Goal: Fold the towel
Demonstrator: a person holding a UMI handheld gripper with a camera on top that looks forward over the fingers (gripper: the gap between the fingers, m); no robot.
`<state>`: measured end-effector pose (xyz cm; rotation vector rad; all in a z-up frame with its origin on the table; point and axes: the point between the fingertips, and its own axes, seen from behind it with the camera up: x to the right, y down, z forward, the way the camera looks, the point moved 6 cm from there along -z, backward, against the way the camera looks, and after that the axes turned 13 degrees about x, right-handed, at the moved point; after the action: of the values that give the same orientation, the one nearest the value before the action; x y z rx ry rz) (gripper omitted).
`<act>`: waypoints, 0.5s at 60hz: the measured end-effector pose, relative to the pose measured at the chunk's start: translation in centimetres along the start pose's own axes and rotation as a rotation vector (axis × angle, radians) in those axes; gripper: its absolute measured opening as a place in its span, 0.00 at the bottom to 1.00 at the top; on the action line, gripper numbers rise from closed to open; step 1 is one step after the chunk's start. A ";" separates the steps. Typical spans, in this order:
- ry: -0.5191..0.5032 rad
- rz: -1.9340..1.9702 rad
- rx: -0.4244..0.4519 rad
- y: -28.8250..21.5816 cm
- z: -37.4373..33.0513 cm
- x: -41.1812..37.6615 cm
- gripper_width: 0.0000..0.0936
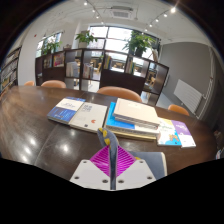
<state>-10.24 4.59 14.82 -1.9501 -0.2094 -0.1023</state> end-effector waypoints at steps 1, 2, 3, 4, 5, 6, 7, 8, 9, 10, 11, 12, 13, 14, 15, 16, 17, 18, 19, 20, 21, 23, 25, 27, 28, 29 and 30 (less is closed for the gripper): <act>0.003 -0.007 0.008 -0.4 -0.3 1.1 0.04; 0.009 -0.013 0.014 -0.7 -0.6 2.2 0.04; 0.016 -0.019 0.019 -1.0 -0.8 3.4 0.04; 0.024 -0.026 0.022 -1.2 -0.9 4.7 0.04; 0.033 -0.033 0.024 -1.4 -1.0 5.9 0.04; 0.044 -0.038 0.026 -1.4 -1.1 7.1 0.04; 0.056 -0.040 0.028 -1.4 -1.1 8.2 0.04; 0.067 -0.040 0.029 -1.2 -1.1 9.3 0.04; 0.078 -0.036 0.028 -1.0 -1.0 10.3 0.04; 0.086 -0.031 0.024 -0.8 -0.9 11.3 0.04; 0.090 -0.025 0.019 -0.4 -0.7 12.4 0.04; 0.095 -0.019 0.011 0.1 -0.6 13.2 0.05; 0.098 -0.015 0.002 0.6 -0.4 14.0 0.05; 0.101 -0.010 -0.007 1.1 -0.2 14.7 0.05; 0.104 -0.004 -0.012 2.1 0.1 15.2 0.06; 0.105 0.003 -0.020 2.7 0.3 15.8 0.07; 0.107 0.011 -0.029 3.4 0.4 16.4 0.09; 0.109 0.018 -0.041 4.1 0.6 16.9 0.12; 0.111 0.025 -0.057 4.9 0.8 17.4 0.17; 0.115 0.030 -0.071 5.6 0.9 17.9 0.21; 0.120 0.034 -0.080 6.3 1.0 18.3 0.25; 0.125 0.037 -0.089 7.4 1.3 18.7 0.36; 0.118 0.041 -0.093 8.1 1.0 19.1 0.47; 0.119 0.052 -0.081 8.1 0.7 19.4 0.55; 0.121 0.058 -0.073 7.9 0.6 19.5 0.58; 0.121 0.065 -0.062 7.7 0.4 19.5 0.59; 0.120 0.071 -0.050 7.5 0.1 19.6 0.61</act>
<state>10.41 3.90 11.30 -1.9918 -0.0587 -0.1788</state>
